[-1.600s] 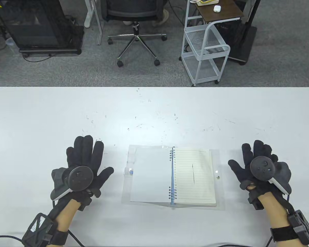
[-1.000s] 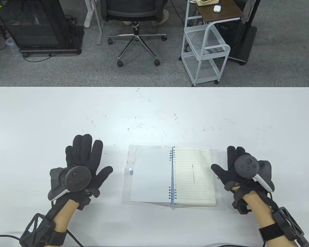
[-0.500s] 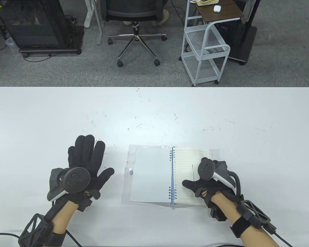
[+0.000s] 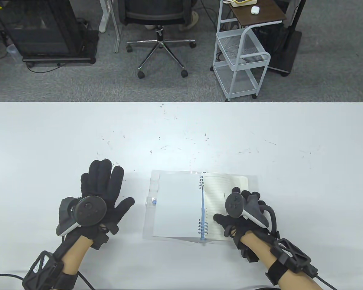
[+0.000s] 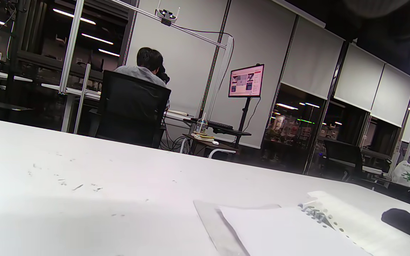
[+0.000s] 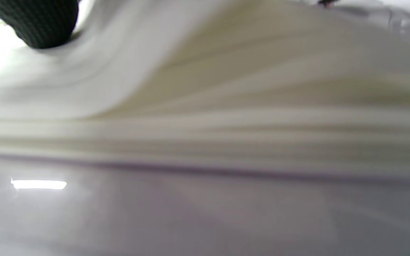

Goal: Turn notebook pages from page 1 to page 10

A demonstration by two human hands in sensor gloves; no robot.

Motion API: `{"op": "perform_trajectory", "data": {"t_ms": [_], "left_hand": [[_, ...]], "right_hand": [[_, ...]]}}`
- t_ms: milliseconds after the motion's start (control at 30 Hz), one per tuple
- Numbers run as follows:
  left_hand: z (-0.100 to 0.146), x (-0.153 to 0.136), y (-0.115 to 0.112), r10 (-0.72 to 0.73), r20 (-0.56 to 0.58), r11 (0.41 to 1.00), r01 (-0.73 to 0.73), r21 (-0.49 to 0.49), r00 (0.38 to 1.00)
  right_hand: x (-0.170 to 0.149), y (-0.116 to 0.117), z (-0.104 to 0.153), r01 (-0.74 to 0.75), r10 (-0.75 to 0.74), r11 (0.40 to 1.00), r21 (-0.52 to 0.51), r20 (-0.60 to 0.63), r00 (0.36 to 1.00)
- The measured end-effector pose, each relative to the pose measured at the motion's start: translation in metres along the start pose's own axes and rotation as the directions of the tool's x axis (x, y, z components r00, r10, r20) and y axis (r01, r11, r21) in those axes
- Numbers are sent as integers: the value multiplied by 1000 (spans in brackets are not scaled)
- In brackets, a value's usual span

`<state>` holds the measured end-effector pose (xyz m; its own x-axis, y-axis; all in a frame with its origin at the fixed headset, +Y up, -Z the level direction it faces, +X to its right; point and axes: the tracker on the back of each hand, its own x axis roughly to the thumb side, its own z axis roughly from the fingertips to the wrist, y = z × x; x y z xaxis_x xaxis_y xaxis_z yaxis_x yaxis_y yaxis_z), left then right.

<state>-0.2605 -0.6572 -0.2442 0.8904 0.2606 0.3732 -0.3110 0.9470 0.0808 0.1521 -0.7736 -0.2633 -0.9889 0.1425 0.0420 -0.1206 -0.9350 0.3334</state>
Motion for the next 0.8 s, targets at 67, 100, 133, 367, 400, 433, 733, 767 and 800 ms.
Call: {"op": "perform_trajectory", "data": {"t_ms": [67,100,133,367,400,433,733,767,800], "left_hand": [[0,0,0,0,0,1000,0,2,1000],[0,0,0,0,1,1000,0,3,1000],[1,0,0,0,1,1000,0,3,1000],[1,0,0,2,3,1000,-2,10,1000],[1,0,0,3,3,1000,-3,11,1000],[1,0,0,3,3,1000,-3,11,1000],[1,-1,1,12,0,1000,-12,6,1000],[1,-1,1,16,-1,1000,-16,5,1000],[1,-1,1,18,-2,1000,-18,5,1000]], "right_hand": [[4,-2,2,-6,7,999,-39,8,1000],[5,-3,3,-5,5,998,-58,11,1000],[7,-4,3,4,-3,996,-84,15,1000],[7,-16,8,83,-78,981,-174,34,996],[6,-19,8,101,-96,977,-187,38,995],[6,-21,9,122,-116,974,-191,41,992],[-23,-43,15,485,-496,853,-193,-14,868],[-31,-45,15,544,-560,816,-195,-30,828],[-36,-46,16,578,-595,792,-198,-39,803]]}}
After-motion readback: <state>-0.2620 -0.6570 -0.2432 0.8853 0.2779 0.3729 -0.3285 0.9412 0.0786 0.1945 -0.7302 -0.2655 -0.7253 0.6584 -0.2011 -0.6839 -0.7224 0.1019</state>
